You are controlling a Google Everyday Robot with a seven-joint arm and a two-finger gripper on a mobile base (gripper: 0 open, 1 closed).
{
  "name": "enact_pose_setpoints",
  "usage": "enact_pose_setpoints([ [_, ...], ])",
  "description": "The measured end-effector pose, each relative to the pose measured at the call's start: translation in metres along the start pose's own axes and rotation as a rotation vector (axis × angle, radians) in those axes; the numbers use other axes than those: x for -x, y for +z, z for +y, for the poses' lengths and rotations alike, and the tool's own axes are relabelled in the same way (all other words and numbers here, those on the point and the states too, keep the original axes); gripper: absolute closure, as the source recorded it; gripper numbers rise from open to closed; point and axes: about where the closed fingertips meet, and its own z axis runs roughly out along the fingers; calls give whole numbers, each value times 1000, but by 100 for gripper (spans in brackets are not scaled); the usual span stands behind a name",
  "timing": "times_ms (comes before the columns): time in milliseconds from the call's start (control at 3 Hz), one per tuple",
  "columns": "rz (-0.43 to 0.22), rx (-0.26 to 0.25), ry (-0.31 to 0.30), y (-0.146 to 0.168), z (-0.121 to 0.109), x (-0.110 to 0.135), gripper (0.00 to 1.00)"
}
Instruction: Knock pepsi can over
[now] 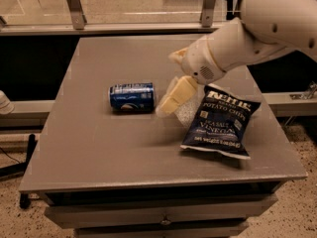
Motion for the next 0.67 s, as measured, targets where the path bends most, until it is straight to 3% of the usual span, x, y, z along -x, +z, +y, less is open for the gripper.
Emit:
enact_pose_setpoints([
  [333, -208, -116, 15, -28, -27, -11, 0],
  [667, -269, -160, 14, -55, -27, -19, 0],
])
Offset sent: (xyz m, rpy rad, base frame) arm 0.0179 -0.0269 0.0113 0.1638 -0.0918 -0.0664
